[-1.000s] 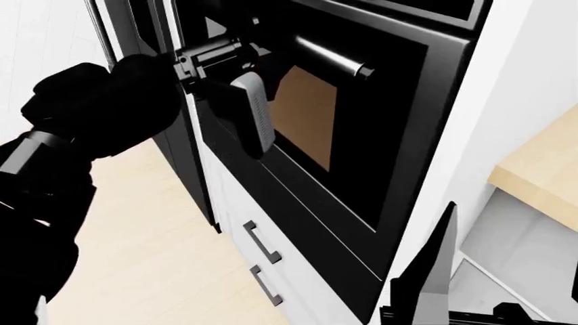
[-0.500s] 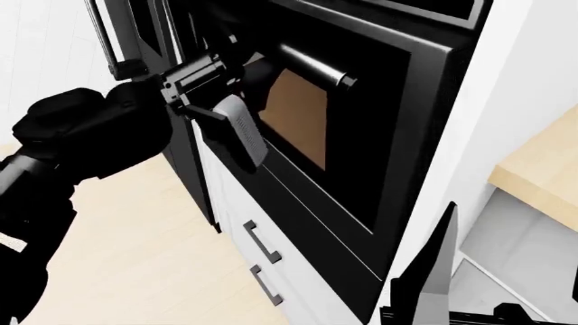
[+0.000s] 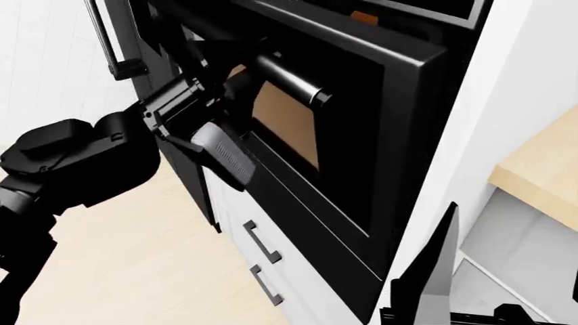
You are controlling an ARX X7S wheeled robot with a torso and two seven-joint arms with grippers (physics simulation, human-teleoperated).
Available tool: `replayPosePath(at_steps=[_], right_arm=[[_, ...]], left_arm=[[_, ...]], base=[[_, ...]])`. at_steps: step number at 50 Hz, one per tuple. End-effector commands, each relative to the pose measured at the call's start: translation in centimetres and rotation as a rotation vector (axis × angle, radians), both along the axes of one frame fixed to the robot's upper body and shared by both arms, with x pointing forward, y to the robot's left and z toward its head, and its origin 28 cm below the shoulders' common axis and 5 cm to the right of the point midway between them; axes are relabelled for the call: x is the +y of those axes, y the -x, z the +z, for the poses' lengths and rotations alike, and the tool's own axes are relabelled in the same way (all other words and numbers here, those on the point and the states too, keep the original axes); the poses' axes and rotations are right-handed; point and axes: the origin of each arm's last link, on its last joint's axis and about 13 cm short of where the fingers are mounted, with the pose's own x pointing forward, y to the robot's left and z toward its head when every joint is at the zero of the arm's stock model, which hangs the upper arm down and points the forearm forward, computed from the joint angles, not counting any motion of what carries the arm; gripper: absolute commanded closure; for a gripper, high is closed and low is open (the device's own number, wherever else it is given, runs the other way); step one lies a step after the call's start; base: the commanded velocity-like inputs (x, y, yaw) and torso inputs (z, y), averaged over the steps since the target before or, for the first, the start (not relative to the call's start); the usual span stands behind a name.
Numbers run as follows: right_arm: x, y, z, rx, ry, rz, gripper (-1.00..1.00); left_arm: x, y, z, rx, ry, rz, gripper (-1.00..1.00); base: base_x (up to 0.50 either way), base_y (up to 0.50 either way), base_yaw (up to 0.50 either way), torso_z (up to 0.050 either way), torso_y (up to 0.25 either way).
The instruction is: Open the oven door
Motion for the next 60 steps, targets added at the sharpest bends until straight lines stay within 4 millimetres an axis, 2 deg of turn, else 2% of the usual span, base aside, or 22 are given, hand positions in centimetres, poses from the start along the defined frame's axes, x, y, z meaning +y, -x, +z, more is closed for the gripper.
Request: replayPosePath(at_steps=[1,39,60], right_arm=[[0.0,0.0,0.0,0.001,-0.001,0.002,-1.0],[0.0,0.0,0.1,-0.008,-0.005,0.008,-1.0],[0.1,0.1,0.0,-0.005,-0.004,0.013,-1.0]], left_arm=[[-1.8,1.7,1.4,-0.09,0.184,-0.139,1.0],[-0.6,4.1,-0.6,-0.112,0.366,-0.107,1.0],[0.6,5.7,-1.6,-0.079,0.261,-0.091,1.0]], base=[[0.0,0.0,0.0,0.0,0.0],[0.0,0.0,0.0,0.001,0.005],[0.0,0.0,0.0,0.001,0.006]])
